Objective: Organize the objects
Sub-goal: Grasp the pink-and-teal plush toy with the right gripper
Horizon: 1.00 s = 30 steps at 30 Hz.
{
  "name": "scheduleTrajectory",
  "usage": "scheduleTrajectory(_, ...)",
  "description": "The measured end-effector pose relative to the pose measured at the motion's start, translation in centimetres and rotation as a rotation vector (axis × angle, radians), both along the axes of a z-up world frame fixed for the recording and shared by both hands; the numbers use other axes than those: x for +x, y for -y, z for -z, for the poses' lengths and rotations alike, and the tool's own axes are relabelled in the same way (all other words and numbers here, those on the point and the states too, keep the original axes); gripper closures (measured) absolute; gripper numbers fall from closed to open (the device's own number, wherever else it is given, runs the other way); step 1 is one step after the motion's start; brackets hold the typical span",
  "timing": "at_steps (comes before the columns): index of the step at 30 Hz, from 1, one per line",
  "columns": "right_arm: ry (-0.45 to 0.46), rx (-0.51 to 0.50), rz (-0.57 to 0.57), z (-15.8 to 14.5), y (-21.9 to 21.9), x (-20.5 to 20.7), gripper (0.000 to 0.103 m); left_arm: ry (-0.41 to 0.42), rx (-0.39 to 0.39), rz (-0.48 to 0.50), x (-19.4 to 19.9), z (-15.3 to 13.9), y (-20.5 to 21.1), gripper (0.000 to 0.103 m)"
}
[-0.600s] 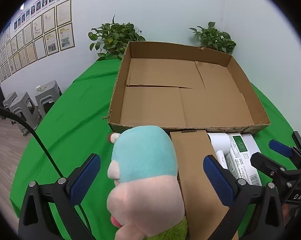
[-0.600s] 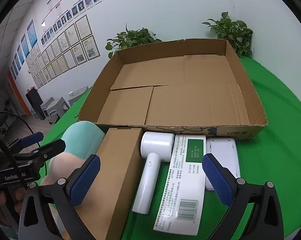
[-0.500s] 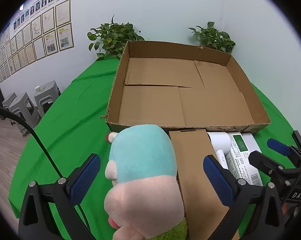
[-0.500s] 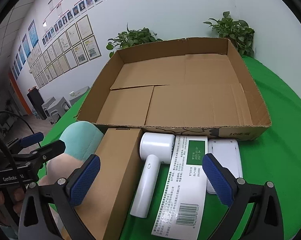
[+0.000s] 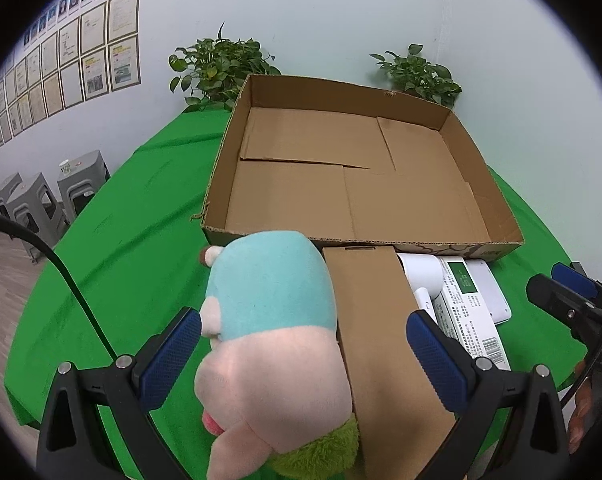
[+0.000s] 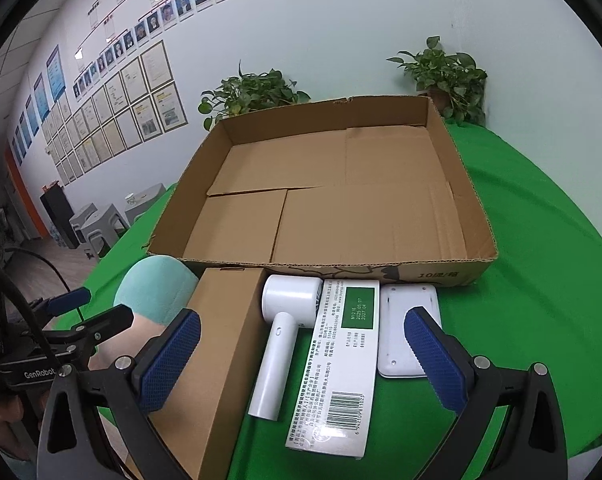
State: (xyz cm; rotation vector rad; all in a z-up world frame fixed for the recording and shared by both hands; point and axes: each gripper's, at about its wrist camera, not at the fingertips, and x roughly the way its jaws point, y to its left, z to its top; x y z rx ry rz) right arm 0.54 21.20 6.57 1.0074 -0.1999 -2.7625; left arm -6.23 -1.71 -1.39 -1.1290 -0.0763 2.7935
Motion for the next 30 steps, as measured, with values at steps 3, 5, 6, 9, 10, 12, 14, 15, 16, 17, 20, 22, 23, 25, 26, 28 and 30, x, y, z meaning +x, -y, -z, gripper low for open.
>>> scheduleTrajectory(3,-0.002,0.004,-0.005,-0.2,0.2,0.4,0.000,0.001,0.010,-0.006,0.2,-0.1,0.3,0.001)
scheduleTrajectory(5,-0.005,0.007,-0.009,0.0,0.3,0.4,0.000,0.000,0.005,-0.007,0.3,-0.2,0.5,0.001)
scheduleTrajectory(6,-0.004,0.009,-0.011,0.0,0.4,0.4,0.000,0.001,0.005,-0.006,0.3,-0.3,0.5,0.001)
scheduleTrajectory(9,0.007,0.013,-0.025,0.2,1.0,0.4,0.000,0.015,0.023,-0.003,0.2,-0.2,0.7,0.001)
scheduleTrajectory(10,0.006,0.017,-0.030,0.2,1.1,0.4,0.000,0.023,0.033,0.004,0.2,0.0,0.8,0.001)
scheduleTrajectory(12,0.006,0.024,-0.040,0.2,1.5,0.4,0.000,0.035,0.048,0.014,0.2,0.1,0.9,0.001)
scheduleTrajectory(14,0.009,0.024,-0.047,0.3,1.8,0.4,0.000,0.043,0.054,0.017,0.2,0.3,1.0,0.001)
scheduleTrajectory(15,0.010,0.021,-0.051,0.3,2.0,0.4,0.000,0.044,0.056,0.019,0.2,0.3,1.1,0.001)
scheduleTrajectory(16,0.010,0.016,-0.055,0.3,2.2,0.4,0.000,0.043,0.060,0.022,0.2,0.3,1.1,0.001)
scheduleTrajectory(17,0.009,0.016,-0.057,0.4,2.3,0.4,0.000,0.040,0.065,0.027,0.2,0.2,1.2,0.001)
scheduleTrajectory(20,0.011,0.012,-0.073,0.3,2.8,0.2,0.000,0.032,0.061,0.024,0.1,0.2,1.4,0.001)
scheduleTrajectory(22,0.012,0.012,-0.085,0.3,3.2,0.0,0.000,0.034,0.065,0.030,0.1,0.3,1.6,0.001)
scheduleTrajectory(23,0.014,0.016,-0.091,0.3,3.4,-0.1,0.000,0.037,0.068,0.031,0.1,0.4,1.8,0.001)
scheduleTrajectory(25,0.015,0.014,-0.099,0.3,3.7,-0.3,0.000,0.043,0.072,0.026,0.0,0.5,2.1,0.001)
scheduleTrajectory(26,0.015,0.012,-0.102,0.2,4.0,-0.4,0.000,0.047,0.077,0.024,-0.1,0.5,2.4,0.001)
scheduleTrajectory(28,0.016,0.010,-0.110,0.2,4.3,-0.5,0.000,0.051,0.091,0.023,-0.1,0.5,2.9,0.001)
scheduleTrajectory(30,0.017,0.017,-0.121,0.3,4.8,-0.6,0.000,0.058,0.109,0.030,0.0,0.5,3.4,0.001)
